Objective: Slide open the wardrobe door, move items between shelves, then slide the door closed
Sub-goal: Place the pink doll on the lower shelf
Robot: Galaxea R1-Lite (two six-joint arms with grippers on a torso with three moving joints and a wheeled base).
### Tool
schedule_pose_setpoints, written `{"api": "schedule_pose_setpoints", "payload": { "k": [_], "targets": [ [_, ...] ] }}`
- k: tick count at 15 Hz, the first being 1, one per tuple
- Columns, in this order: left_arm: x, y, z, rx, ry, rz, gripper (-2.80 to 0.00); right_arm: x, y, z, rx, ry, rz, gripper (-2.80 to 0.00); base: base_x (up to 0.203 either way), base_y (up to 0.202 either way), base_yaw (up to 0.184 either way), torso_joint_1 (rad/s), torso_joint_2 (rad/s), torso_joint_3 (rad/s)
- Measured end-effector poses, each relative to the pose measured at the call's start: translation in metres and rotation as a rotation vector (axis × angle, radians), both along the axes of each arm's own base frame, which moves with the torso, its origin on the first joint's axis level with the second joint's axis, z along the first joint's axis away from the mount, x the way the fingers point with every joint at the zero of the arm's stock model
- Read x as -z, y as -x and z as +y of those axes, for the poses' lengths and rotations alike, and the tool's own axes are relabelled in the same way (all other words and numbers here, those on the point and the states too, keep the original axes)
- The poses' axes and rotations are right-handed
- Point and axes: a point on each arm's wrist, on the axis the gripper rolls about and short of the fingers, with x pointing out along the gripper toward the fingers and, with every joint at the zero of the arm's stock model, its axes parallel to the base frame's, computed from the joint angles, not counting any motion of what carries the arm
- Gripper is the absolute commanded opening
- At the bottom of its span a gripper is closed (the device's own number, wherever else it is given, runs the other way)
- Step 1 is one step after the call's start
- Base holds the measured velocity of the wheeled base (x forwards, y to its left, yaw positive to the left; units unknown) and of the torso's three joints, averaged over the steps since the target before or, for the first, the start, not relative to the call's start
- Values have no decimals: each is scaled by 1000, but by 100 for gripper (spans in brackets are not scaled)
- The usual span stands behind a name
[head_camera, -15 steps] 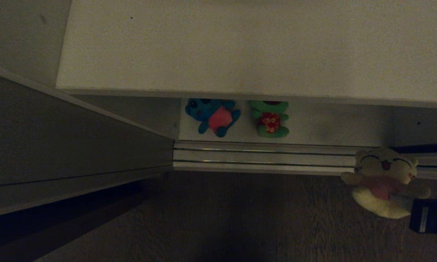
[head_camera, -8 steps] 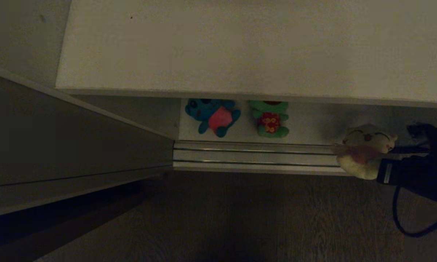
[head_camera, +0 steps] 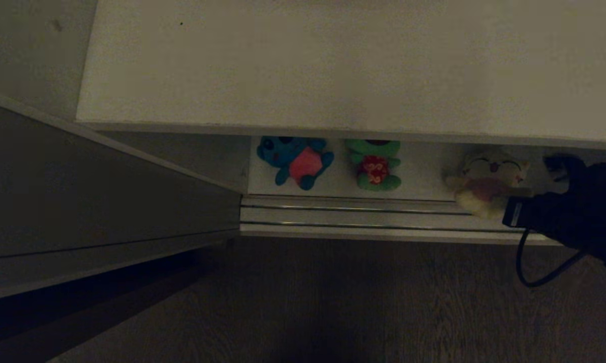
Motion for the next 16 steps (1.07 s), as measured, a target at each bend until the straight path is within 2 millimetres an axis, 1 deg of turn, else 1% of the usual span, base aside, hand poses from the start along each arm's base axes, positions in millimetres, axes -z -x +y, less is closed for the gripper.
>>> {"api": "schedule_pose_setpoints", "payload": {
  "k": [4, 7, 10, 12, 16],
  "targets": [
    [0, 0, 0, 0, 0, 0, -280, 0, -23, 1, -32, 45, -33, -280, 0, 0, 0, 0, 0, 0],
    [0, 0, 0, 0, 0, 1, -280, 6, -41, 8, -61, 61, -33, -280, 0, 0, 0, 0, 0, 0],
    [0, 0, 0, 0, 0, 0, -280, 8, -60, 17, -86, 71, -54, -280, 0, 0, 0, 0, 0, 0],
    [0, 0, 0, 0, 1, 1, -280, 4, -67, 19, -87, 64, -73, -280, 0, 0, 0, 0, 0, 0],
    [0, 0, 0, 0, 0, 0, -280, 0, -68, 19, -86, 64, -92, -280, 0, 0, 0, 0, 0, 0]
  ]
}}
